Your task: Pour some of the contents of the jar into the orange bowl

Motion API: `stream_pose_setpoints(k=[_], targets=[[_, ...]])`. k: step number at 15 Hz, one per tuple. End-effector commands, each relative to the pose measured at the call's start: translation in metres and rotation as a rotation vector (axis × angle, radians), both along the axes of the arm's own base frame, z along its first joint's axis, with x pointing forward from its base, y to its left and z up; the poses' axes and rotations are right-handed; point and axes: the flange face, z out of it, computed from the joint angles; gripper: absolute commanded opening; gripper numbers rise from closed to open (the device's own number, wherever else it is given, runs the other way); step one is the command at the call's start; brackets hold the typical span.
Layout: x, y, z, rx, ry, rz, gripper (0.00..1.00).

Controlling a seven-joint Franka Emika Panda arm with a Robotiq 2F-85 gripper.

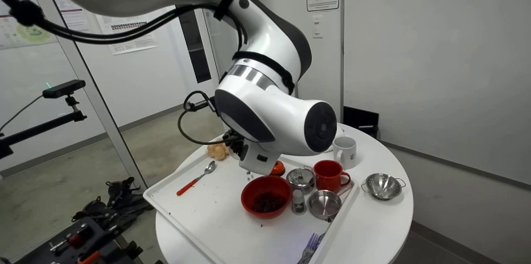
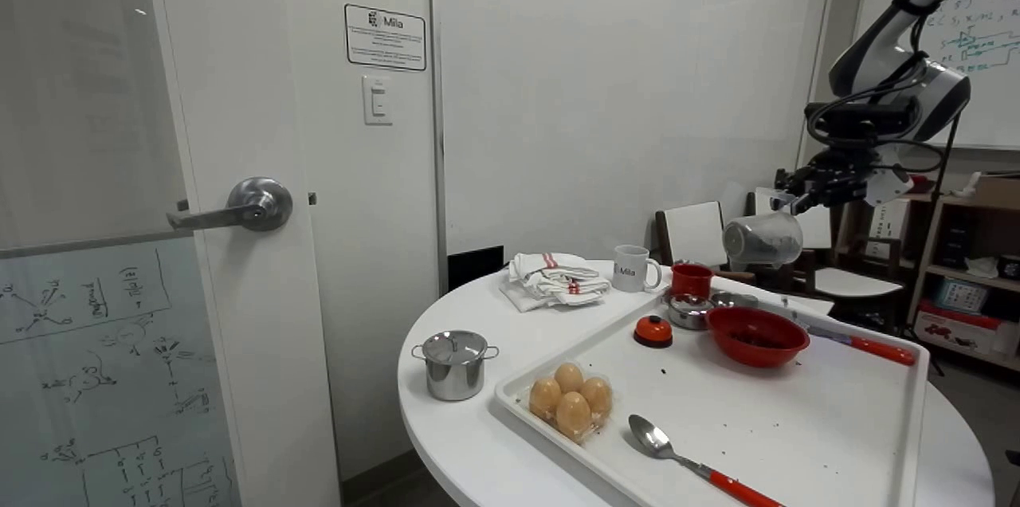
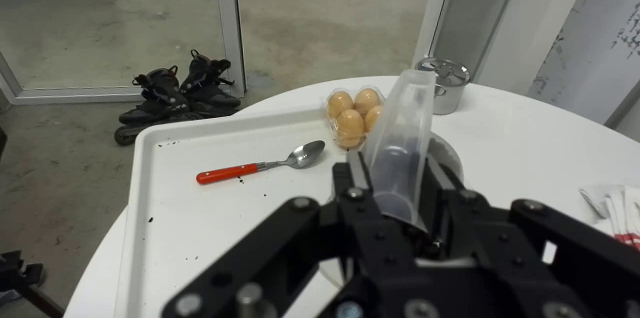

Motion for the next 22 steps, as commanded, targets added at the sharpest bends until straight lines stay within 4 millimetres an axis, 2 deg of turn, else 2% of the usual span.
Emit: stream_pose_setpoints(k=[1, 5, 8, 11, 15, 22], targets=[[-0.010, -0.002, 0.001, 0.027, -0.039, 0.000, 0.09], [-0.001, 0.002, 0.008, -0.035, -0.013, -0.037, 0.09], [0.003, 0.018, 0.005, -0.139, -0.013, -0.015, 0.09], [0.026, 0.045, 0.004, -0.241, 0.012, 0.043, 0.09], [0.060, 0.092, 0.001, -0.346, 0.054, 0.172, 0.09], [0.091, 0.159, -0.005, -0.589, 0.296, 0.404, 0.09]])
